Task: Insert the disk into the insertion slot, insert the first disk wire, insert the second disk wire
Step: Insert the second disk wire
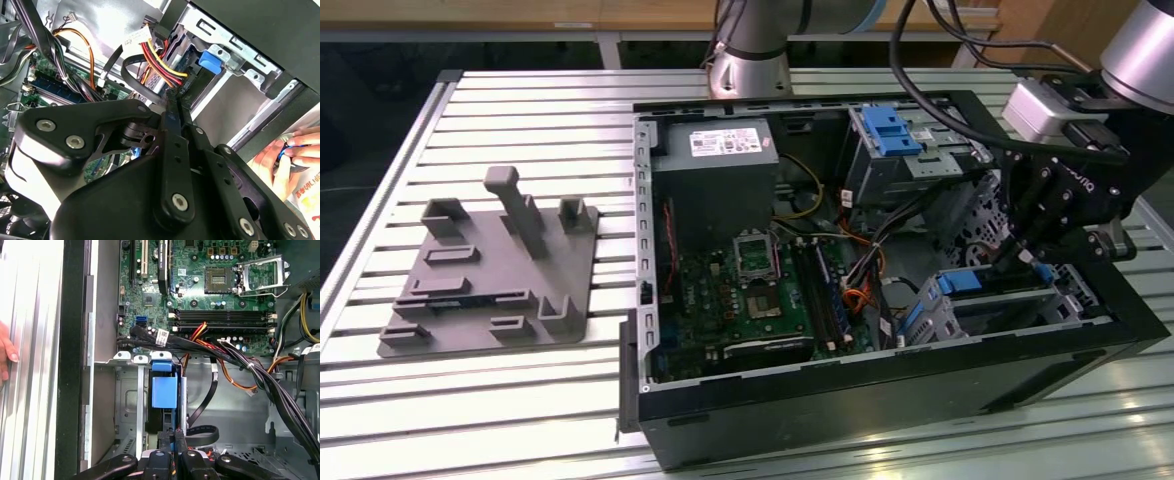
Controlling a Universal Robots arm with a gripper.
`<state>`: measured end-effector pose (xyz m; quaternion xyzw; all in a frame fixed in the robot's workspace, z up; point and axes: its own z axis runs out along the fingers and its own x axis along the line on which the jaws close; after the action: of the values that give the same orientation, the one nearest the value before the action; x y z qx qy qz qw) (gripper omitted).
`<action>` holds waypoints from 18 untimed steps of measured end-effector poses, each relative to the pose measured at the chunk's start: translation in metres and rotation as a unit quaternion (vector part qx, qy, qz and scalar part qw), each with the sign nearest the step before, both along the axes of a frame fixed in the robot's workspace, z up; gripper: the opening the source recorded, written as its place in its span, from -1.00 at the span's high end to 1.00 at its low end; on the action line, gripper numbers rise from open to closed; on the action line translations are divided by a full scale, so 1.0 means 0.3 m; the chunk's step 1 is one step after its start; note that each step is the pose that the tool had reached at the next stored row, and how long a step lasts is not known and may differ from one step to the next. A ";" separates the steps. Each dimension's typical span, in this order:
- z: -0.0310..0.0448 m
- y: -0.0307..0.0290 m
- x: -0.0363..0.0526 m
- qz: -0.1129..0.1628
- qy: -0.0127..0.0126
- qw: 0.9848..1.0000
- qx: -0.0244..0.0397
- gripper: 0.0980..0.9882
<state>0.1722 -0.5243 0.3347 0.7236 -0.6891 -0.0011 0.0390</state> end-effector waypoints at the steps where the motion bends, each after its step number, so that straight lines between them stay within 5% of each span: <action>1: 0.001 0.000 -0.002 0.000 0.000 1.000 0.000 0.88; 18: 0.009 -0.002 -0.004 0.028 -0.002 1.000 0.001 0.88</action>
<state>0.1712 -0.5248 0.3375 0.7427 -0.6686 0.0009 0.0372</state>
